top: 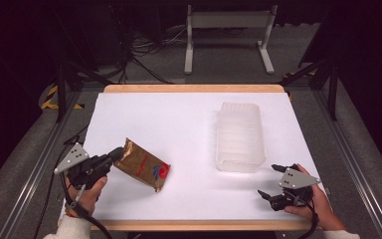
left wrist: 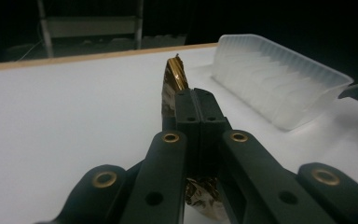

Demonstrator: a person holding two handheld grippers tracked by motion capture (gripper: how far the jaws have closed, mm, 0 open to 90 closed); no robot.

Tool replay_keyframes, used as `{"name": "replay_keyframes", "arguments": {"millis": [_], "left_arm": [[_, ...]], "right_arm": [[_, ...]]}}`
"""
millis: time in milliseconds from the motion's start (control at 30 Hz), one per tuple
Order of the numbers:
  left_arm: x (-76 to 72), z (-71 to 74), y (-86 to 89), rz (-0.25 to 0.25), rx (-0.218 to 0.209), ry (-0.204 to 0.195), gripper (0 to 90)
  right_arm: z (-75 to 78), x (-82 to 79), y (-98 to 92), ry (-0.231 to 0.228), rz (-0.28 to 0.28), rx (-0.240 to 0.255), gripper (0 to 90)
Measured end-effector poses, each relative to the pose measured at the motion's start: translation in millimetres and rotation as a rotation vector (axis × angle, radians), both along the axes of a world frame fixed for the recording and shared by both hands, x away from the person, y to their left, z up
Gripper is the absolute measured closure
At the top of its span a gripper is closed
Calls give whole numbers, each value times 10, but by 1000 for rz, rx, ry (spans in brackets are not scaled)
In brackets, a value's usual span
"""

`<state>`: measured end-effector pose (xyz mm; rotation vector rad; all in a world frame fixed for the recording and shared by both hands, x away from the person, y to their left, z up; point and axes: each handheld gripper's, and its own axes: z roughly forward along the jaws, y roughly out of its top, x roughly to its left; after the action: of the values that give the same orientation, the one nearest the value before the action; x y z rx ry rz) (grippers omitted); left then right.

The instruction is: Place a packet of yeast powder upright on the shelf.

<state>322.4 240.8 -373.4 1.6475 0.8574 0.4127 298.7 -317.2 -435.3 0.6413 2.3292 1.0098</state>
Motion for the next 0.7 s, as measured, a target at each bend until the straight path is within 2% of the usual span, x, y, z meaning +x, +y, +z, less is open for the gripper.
{"name": "replay_keyframes", "arguments": {"millis": [133,233,367,533,700], "left_arm": [[34,109,-160,-50,1,-30,900],[71,180,-284,-93,18,-52,900],[111,248,-435,-141,23,-65,900],[138,306,-493,-167,13,-77,900],[191,371,-539,-187,29,-107,900]], "right_arm": [[3,-3,-4,-1,0,0,82],[4,-2,-6,0,1,2,82],[6,-3,-10,-1,1,2,81],[6,-2,-14,0,0,5,81],[9,-5,-16,-1,3,10,81]]}}
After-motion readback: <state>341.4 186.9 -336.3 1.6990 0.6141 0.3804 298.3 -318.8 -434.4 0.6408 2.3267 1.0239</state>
